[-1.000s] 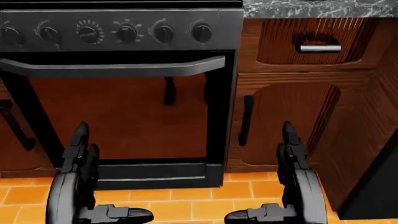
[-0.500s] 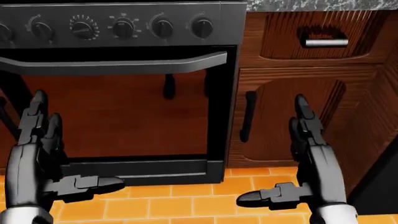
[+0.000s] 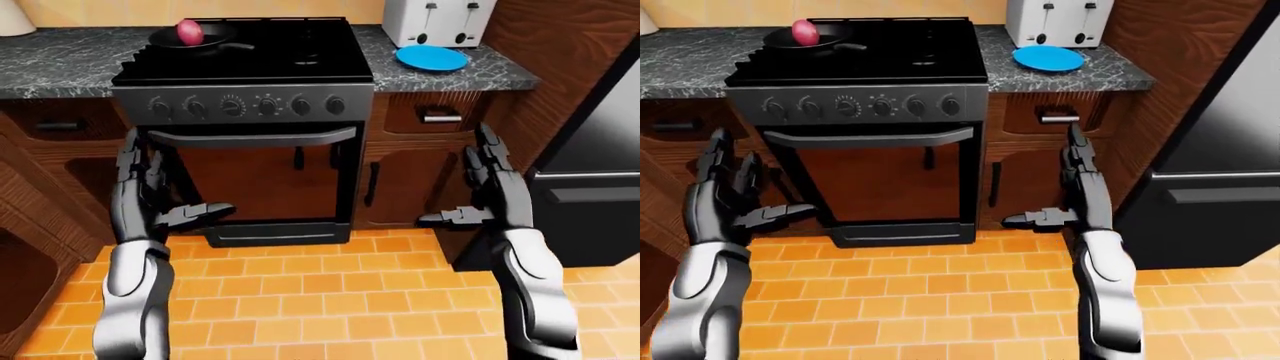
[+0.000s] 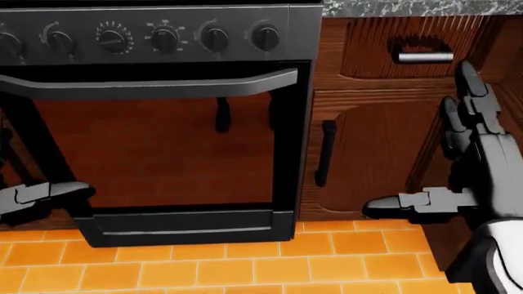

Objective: Pick the onion from the pan and place it on the plate.

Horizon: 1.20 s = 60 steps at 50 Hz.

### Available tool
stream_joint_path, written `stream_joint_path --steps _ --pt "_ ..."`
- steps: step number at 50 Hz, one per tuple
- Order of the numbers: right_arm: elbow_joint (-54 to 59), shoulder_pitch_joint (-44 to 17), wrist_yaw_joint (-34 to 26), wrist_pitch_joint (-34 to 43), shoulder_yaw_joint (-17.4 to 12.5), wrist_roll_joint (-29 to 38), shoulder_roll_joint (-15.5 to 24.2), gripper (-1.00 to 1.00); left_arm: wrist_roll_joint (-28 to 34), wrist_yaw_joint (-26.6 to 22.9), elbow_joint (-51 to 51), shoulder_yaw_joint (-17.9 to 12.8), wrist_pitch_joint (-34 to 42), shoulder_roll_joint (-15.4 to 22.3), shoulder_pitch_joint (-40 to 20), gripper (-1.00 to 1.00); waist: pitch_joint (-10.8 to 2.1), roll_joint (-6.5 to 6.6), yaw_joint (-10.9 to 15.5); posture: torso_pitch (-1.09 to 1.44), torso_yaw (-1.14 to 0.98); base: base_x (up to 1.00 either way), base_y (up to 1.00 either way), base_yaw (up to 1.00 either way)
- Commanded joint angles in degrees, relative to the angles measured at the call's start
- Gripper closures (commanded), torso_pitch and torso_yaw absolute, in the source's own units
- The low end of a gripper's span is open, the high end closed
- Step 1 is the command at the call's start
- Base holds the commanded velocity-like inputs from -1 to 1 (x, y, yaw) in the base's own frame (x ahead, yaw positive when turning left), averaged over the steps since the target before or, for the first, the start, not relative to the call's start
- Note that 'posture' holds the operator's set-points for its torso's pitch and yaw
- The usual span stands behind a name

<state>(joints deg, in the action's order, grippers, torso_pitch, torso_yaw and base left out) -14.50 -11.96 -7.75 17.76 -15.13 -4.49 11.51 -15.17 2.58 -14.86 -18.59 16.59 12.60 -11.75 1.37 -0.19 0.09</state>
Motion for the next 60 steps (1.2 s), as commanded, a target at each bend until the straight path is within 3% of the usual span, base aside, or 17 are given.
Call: stream_joint_path --steps 1,13,19,31,32,34,37,46,49,53,56,57,58,60 --pt "-2.42 -1.42 0.13 -1.11 -0.64 -1.07 0.87 -1.0 -0.77 0.25 -3.0 -1.1 -0.79 1.32 -1.74 -1.0 -1.11 0.12 -0.01 0.0 0.0 0.0 0.0 0.0" --pt "-6.73 -3.45 -0.35 3.37 -2.76 -4.14 3.36 -1.0 -3.41 1.64 -7.8 -4.77 3.77 5.2 -3.96 -1.0 -0.93 0.29 0.01 0.0 0.0 0.0 0.0 0.0" --pt "-8.55 -5.5 0.4 5.04 -4.71 -5.94 5.62 -1.0 -4.23 1.74 -7.47 -5.76 3.24 6.33 -4.38 -1.0 -0.91 0.35 0.08 0.0 0.0 0.0 0.0 0.0" --pt "-13.52 -7.57 -0.5 9.9 -5.86 -8.86 8.35 -1.0 -5.18 2.06 -7.91 -6.92 4.05 7.82 -4.55 -1.0 -0.85 0.21 0.09 0.0 0.0 0.0 0.0 0.0" --pt "-13.8 -7.85 -0.52 10.33 -6.02 -9.08 8.51 -1.0 -5.2 2.08 -8.03 -7.0 4.18 7.9 -4.6 -1.0 -1.74 0.42 0.04 0.0 0.0 0.06 0.0 0.0" --pt "-14.06 -8.1 -0.67 10.66 -6.17 -9.31 8.8 -1.0 -5.57 2.25 -8.54 -7.39 4.8 8.25 -4.86 -1.0 -0.57 0.58 0.0 0.0 0.0 0.09 0.01 0.0" --pt "-14.52 -8.57 -0.98 11.27 -6.27 -9.56 9.33 -1.0 -5.93 2.37 -9.15 -7.63 5.27 8.49 -4.96 -1.0 0.03 0.3 -0.08 0.0 0.0 0.12 0.03 0.0" --pt "-15.65 -8.85 -1.78 12.09 -6.6 -9.77 9.88 -1.0 -6.47 2.72 -10.19 -8.04 6.37 9.06 -5.33 -1.0 0.15 1.87 -0.29 0.0 0.0 0.12 0.06 0.0" --pt "-16.09 -8.77 -2.04 12.32 -6.58 -10.04 9.77 -1.0 -6.82 2.83 -10.47 -8.37 6.77 9.37 -5.41 -1.0 0.01 1.81 -0.31 0.0 0.0 0.12 0.17 0.0" --pt "-16.58 -8.96 -2.29 12.66 -6.59 -10.16 9.98 -1.0 -7.16 3.0 -10.64 -8.68 6.98 9.66 -5.47 -1.0 0.03 1.15 -0.17 0.0 0.0 0.13 0.2 0.0" --pt "-16.67 -8.85 -2.47 12.65 -6.63 -10.08 9.97 -1.0 -7.17 3.04 -10.78 -8.62 6.97 9.6 -5.29 -1.0 0.42 -1.3 -0.35 0.0 0.0 0.12 0.26 0.0" --pt "-16.69 -8.88 -2.54 12.68 -6.67 -10.06 10.04 -1.0 -7.19 3.06 -10.8 -8.62 6.99 9.59 -5.3 -1.0 0.54 -1.48 -0.03 0.0 0.0 0.12 0.3 0.0" --pt "-16.79 -9.01 -2.6 12.83 -6.76 -10.14 10.13 -1.0 -7.24 3.06 -10.84 -8.66 7.02 9.6 -5.31 -1.0 0.17 -0.76 -0.09 0.0 0.0 0.12 0.3 0.0" --pt "-16.95 -9.16 -2.62 13.02 -6.82 -10.2 10.25 -1.0 -7.22 3.04 -10.82 -8.72 6.93 9.6 -5.23 -1.0 -0.11 -1.93 -0.27 0.0 0.0 0.13 0.3 0.0"
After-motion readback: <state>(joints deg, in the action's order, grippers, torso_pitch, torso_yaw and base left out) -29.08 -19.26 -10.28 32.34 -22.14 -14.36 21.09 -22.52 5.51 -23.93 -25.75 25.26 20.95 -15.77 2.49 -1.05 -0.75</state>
